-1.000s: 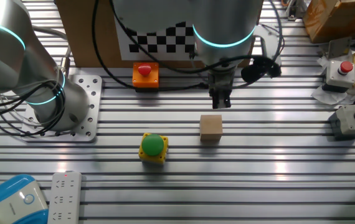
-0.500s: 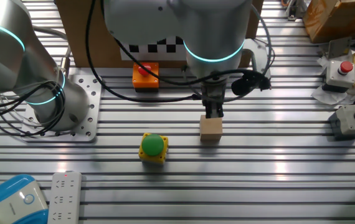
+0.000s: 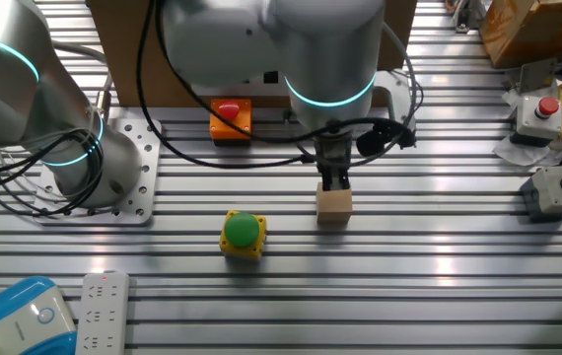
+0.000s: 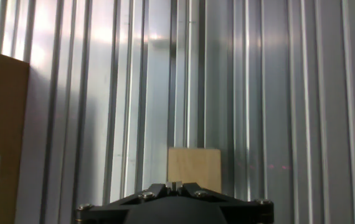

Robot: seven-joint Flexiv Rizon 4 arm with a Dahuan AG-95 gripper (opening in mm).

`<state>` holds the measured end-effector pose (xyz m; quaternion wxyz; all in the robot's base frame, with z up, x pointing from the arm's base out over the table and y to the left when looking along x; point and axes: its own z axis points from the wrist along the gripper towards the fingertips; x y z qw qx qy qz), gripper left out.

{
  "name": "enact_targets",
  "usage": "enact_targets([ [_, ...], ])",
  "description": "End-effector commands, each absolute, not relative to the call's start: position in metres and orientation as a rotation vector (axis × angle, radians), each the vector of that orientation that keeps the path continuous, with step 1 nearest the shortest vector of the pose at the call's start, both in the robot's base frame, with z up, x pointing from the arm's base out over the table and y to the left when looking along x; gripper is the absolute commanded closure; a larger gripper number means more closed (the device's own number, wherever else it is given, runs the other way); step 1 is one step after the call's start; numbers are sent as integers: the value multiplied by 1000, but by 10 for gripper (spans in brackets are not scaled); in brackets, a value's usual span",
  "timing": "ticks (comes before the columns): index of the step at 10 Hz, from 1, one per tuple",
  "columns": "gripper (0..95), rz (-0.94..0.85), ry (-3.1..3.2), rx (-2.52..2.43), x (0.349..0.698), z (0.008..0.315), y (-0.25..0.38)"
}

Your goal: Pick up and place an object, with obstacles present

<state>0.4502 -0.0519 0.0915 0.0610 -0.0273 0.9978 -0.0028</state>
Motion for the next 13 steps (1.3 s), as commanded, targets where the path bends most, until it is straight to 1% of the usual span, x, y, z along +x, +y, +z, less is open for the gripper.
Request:
enact_targets([
  [1,950,5,3029,-66,445,94,-52],
  [5,950,-35,3023,-81,439,90,-57],
  [6,760,-56,3024,-86,437,88,-59],
  [7,760,-94,3029,-90,435,86,-60],
  [9,760,-89,3062,-56,435,85,-59],
  [12,760,-47,3077,-16,435,84,-60],
  [13,760,9,3089,15,434,85,-60],
])
